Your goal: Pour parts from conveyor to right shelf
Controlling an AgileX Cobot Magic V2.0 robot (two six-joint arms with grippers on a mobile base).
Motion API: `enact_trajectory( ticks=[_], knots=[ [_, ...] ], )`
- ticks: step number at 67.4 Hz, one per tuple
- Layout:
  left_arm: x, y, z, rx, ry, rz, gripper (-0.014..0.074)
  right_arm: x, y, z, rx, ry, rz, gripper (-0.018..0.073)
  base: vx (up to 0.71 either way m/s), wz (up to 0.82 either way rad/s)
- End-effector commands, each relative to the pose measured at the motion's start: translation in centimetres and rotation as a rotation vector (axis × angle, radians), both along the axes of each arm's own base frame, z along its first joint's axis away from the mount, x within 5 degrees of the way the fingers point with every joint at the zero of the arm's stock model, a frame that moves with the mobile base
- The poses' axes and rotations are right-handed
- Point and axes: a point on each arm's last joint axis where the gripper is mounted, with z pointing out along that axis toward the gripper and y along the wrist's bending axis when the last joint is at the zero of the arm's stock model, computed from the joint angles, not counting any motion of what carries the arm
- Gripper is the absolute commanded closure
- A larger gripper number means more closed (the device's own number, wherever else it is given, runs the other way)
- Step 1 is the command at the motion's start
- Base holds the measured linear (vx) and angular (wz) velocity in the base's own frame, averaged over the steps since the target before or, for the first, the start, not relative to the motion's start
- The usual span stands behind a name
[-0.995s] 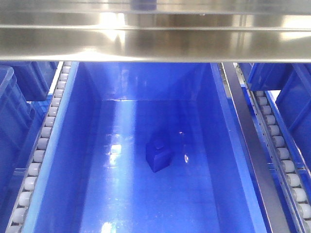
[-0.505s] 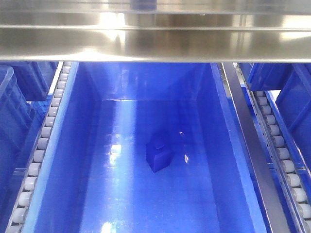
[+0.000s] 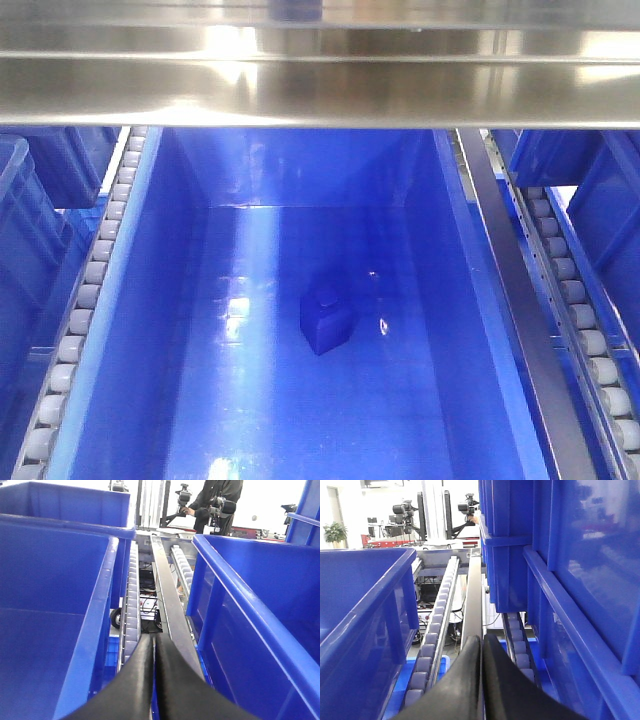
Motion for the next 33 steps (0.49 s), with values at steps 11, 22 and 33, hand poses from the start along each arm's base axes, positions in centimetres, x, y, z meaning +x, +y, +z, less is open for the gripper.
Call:
enact_trajectory(
  ticks=[11,22,33],
  knots=[
    [0.01,-0.04,0.00,-0.016,-0.061,-0.006,0.0603,-0.04,0.02,0.06,-0.008,-0.063,0.002,0.0568,0.00,0.00],
    [0.01,-0.04,0.00,-0.016,-0.061,-0.006,0.0603,-0.04,0.02,0.06,-0.008,-0.063,0.002,0.0568,0.00,0.00],
    [0.01,-0.04,0.00,-0.016,-0.061,-0.006,0.0603,-0.04,0.02,0.06,-0.008,-0.063,0.002,0.0568,0.00,0.00]
  ],
)
